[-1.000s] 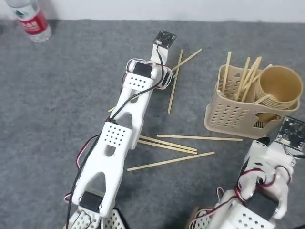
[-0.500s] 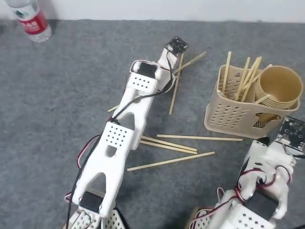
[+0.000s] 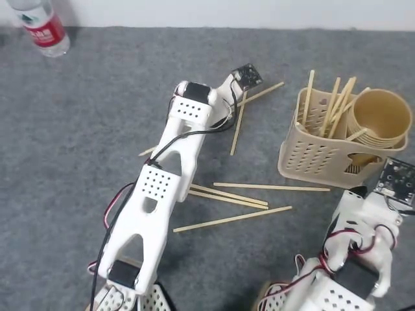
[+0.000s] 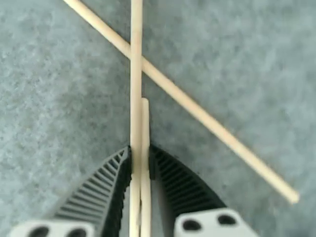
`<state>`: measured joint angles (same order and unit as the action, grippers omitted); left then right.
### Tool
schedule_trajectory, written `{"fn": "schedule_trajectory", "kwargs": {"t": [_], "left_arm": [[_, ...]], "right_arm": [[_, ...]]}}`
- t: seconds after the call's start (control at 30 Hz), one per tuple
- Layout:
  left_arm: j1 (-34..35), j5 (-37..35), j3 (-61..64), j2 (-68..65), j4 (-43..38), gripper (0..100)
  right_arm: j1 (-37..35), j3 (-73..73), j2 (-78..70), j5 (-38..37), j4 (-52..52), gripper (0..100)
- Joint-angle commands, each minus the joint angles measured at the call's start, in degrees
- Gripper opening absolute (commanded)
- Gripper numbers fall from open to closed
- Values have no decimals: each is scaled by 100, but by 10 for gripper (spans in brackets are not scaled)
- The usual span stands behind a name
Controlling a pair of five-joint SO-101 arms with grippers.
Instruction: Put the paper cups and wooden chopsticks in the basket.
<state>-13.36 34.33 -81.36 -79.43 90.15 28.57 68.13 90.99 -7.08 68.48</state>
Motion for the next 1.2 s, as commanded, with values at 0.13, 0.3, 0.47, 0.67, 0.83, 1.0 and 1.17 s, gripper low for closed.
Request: {"fn": "schedule_trajectory", "kwargs": {"t": [0.13, 0.3, 0.47, 0.67, 0.83, 1.0, 1.17], "left_arm": [[237, 1125, 251, 624, 1055, 9], [132, 1204, 725, 1389, 1055, 9], [-167, 993, 716, 2154, 1055, 9], [-448, 668, 716, 2813, 1011, 10], [-132, 167, 743, 2426, 914, 99], [193, -774, 708, 1767, 475, 186], [387, -1785, 708, 1319, -457, 183]], "right_arm": [[-22, -26, -4, 9, -66, 58], [-22, -18, -4, 9, -66, 58], [-22, -18, -4, 9, -66, 58], [-22, -18, -4, 9, -66, 58], [-22, -18, -4, 9, -66, 58], [-40, -18, -4, 9, -66, 58], [-57, -9, -4, 9, -66, 58]]}}
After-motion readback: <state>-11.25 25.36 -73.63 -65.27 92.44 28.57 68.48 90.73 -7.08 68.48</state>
